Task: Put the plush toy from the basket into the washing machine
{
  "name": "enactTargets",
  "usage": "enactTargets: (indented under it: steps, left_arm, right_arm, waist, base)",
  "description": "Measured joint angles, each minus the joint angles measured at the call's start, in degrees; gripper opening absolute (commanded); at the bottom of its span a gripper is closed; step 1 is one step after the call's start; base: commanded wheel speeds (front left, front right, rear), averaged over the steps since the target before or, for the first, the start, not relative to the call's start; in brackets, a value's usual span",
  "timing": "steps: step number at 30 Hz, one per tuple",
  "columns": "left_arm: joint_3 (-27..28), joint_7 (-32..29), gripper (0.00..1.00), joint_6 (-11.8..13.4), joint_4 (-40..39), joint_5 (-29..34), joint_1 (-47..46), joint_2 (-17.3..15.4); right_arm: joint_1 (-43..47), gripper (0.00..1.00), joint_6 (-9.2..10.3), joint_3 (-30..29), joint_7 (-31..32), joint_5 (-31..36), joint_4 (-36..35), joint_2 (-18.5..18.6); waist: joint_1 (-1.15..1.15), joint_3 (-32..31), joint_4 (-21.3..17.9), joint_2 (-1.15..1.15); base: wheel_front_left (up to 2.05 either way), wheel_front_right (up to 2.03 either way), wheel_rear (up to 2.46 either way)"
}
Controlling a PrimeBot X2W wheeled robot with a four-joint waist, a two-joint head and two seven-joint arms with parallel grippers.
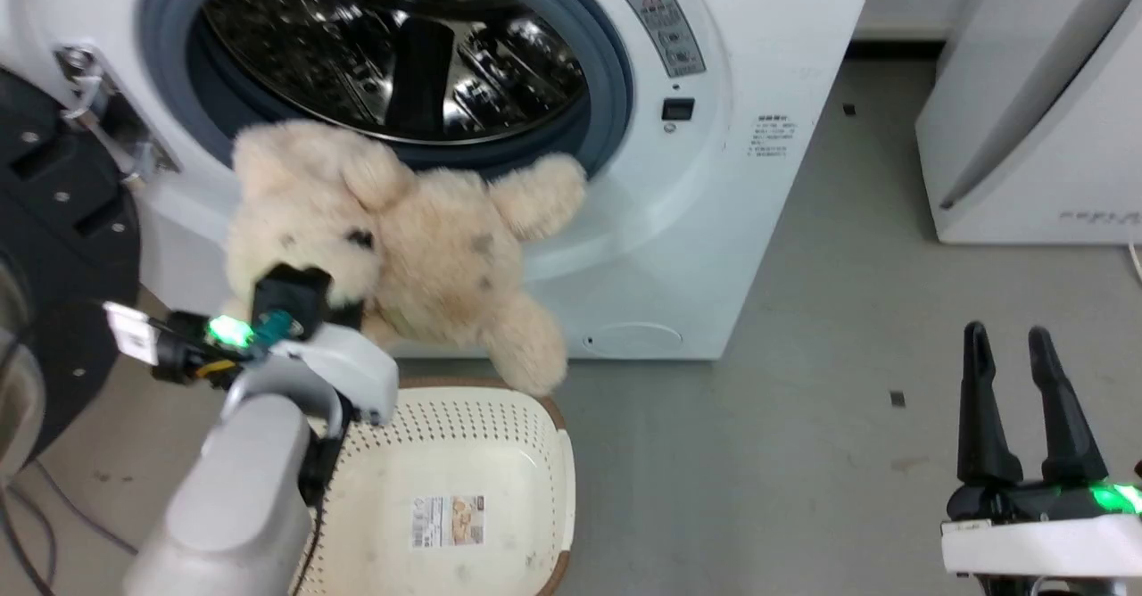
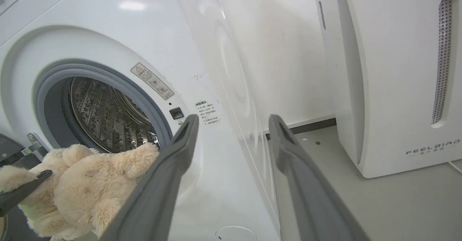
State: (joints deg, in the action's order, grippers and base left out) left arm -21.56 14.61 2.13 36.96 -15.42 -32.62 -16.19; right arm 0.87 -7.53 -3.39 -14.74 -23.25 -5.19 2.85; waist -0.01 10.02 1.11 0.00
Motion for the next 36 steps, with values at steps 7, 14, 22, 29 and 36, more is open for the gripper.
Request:
enactTargets:
  steps: [7,14,22,29,36]
  left_arm:
    - [4.46,0.00,0.00,1.38,-3.03,-0.41,-4.95,-1.08]
    - [7.27,0.00,0.00,1.92,-4.07,0.20,-12.07,-1.78]
    - [11.04,0.00,0.00,1.91,-3.34,0.53,-22.01,-4.90]
    - [14.44,0.00,0.00,1.91,-2.63,0.96,-29.70,-7.43]
    - [16.51,0.00,0.00,1.91,-2.64,1.87,-36.32,-8.99]
  right_arm:
    - [-4.11,1.00,0.00,0.27,0.00,-0.01,-0.69,0.00]
    - [-8.61,1.00,0.00,0.87,0.00,-0.51,-1.01,0.00]
    - [-12.51,1.00,0.00,1.70,0.00,-2.41,-1.56,0.00]
    - [-15.29,1.00,0.00,1.96,0.00,-3.32,-2.49,0.00]
    - [-16.78,1.00,0.00,2.09,0.00,-3.59,-3.42,0.00]
  waist:
    - [0.01,5.25,-1.95,0.00]
    - [0.01,11.80,-4.36,0.00]
    - [0.01,19.56,-7.84,0.00]
    - [0.02,26.31,-10.69,0.00]
    - [0.02,31.85,-12.88,0.00]
  base:
    - [0.00,0.00,0.00]
    - [0.00,0.00,0.00]
    - [0.00,0.00,0.00]
    - [0.00,0.00,0.00]
    - [0.00,0.00,0.00]
